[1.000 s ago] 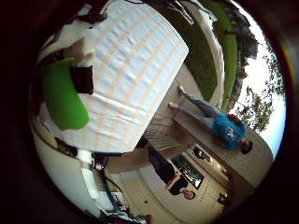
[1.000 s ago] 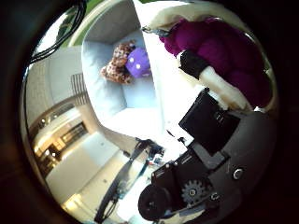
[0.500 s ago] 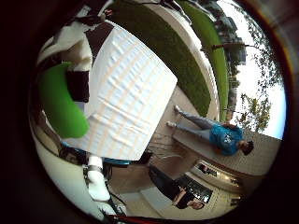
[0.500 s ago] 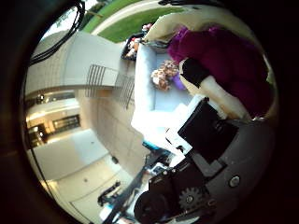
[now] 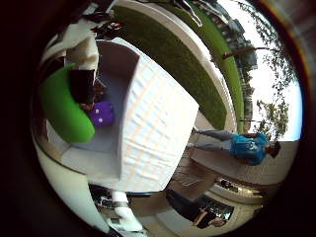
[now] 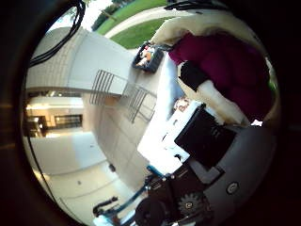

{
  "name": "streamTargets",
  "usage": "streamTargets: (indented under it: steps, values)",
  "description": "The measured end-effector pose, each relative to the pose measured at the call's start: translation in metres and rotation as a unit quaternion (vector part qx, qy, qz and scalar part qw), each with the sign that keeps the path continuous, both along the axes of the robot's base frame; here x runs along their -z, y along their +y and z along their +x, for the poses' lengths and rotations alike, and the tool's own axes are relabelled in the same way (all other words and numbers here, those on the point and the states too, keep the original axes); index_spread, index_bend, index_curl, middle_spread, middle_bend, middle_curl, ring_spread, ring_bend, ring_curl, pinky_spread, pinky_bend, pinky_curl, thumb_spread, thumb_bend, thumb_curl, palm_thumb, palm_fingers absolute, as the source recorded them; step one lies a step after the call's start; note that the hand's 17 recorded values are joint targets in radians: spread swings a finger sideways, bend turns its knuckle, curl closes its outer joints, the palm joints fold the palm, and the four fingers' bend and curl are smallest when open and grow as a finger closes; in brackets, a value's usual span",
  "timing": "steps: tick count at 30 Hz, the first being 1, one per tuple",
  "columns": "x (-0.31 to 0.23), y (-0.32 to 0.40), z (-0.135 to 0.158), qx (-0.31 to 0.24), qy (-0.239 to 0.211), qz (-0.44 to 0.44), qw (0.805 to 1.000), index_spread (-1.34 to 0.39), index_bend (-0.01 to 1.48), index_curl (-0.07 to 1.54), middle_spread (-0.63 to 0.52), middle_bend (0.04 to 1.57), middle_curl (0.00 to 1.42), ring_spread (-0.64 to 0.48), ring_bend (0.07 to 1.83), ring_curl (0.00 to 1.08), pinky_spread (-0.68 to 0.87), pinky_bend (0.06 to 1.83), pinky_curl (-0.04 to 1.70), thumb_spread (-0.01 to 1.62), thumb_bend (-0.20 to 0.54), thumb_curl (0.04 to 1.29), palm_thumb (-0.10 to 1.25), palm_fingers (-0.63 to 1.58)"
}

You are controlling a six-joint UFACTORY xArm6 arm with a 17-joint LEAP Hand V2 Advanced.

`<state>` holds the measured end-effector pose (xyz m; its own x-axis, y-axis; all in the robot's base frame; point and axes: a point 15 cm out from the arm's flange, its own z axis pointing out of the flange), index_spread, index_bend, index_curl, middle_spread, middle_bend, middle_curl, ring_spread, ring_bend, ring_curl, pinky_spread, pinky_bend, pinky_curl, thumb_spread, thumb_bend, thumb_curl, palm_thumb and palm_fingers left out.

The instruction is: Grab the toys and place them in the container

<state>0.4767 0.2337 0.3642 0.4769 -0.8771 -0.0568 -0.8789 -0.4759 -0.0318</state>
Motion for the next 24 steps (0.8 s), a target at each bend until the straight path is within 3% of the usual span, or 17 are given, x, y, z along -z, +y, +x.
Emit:
streamTargets:
  steps: [2, 3, 4, 7, 12, 24]
  values:
    - [0.012, 0.000, 0.000, 0.000, 0.014, -0.005, 1.000, -0.63, 1.00, 0.00, -0.16, 0.79, 0.92, 0.00, 1.21, 0.77, 0.24, 1.37, 0.82, 1.16, -0.031, 0.60, 0.86, 0.45]
    - [0.020, 0.001, 0.000, -0.001, 0.021, -0.008, 1.000, -0.52, 0.95, 0.03, -0.13, 0.59, 0.84, 0.07, 1.12, 0.75, 0.28, 1.31, 0.82, 1.15, -0.034, 0.59, 0.84, 0.09]
    - [0.027, 0.001, 0.001, -0.003, 0.028, -0.011, 1.000, -0.48, 0.93, 0.04, -0.10, 0.51, 0.77, 0.11, 1.03, 0.70, 0.31, 1.26, 0.78, 1.15, -0.032, 0.58, 0.83, -0.04]
    - [0.045, -0.002, 0.004, -0.013, 0.044, -0.018, 0.999, -0.43, 0.85, 0.05, -0.03, 0.33, 0.64, 0.20, 0.76, 0.54, 0.37, 1.12, 0.68, 1.14, -0.027, 0.57, 0.83, -0.21]
    - [0.052, -0.002, 0.005, -0.036, 0.059, 0.003, 0.998, -0.43, 0.63, 0.07, 0.03, 0.15, 0.50, 0.28, 0.58, 0.41, 0.44, 0.96, 0.56, 1.13, -0.022, 0.55, 0.84, -0.14]
    - [0.009, -0.028, -0.008, -0.027, 0.062, 0.048, 0.997, -0.44, 0.40, 0.16, 0.06, 0.13, 0.34, 0.32, 0.49, 0.34, 0.51, 0.86, 0.45, 1.09, -0.025, 0.54, 0.87, -0.03]
